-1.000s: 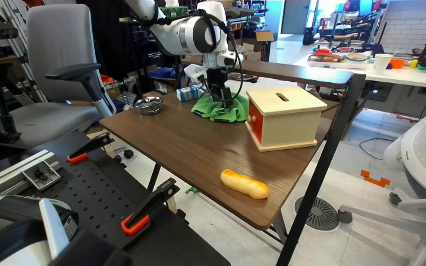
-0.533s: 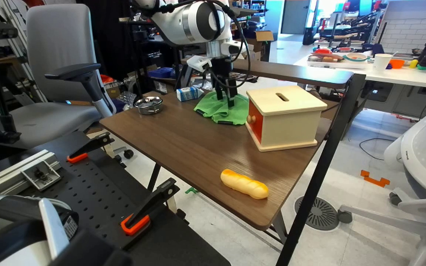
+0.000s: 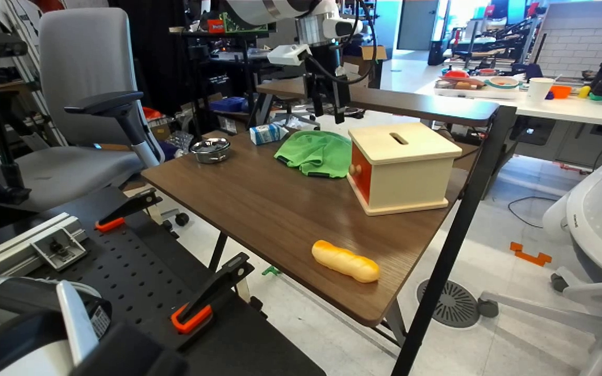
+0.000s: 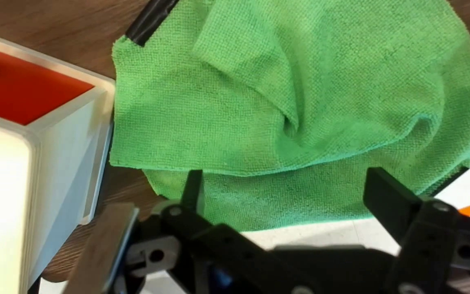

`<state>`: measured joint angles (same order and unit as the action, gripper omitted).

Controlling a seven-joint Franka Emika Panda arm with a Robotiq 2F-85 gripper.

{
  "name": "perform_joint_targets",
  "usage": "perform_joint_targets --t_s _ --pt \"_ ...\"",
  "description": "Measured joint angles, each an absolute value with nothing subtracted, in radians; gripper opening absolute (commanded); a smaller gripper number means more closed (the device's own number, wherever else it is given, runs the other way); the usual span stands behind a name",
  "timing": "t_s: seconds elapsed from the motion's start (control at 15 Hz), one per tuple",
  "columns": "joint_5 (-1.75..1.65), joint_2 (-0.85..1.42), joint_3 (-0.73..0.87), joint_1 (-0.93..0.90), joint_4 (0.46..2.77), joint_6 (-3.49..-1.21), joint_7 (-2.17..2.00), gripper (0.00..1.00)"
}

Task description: Move the green towel farther away from you

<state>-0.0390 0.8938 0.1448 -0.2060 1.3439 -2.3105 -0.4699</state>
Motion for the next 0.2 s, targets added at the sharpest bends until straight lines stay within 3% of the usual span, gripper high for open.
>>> perform_joint_targets --t_s 0.2 --pt "-0.039 0.912 0.143 -0.208 1.342 -2.313 -0.471 1.00"
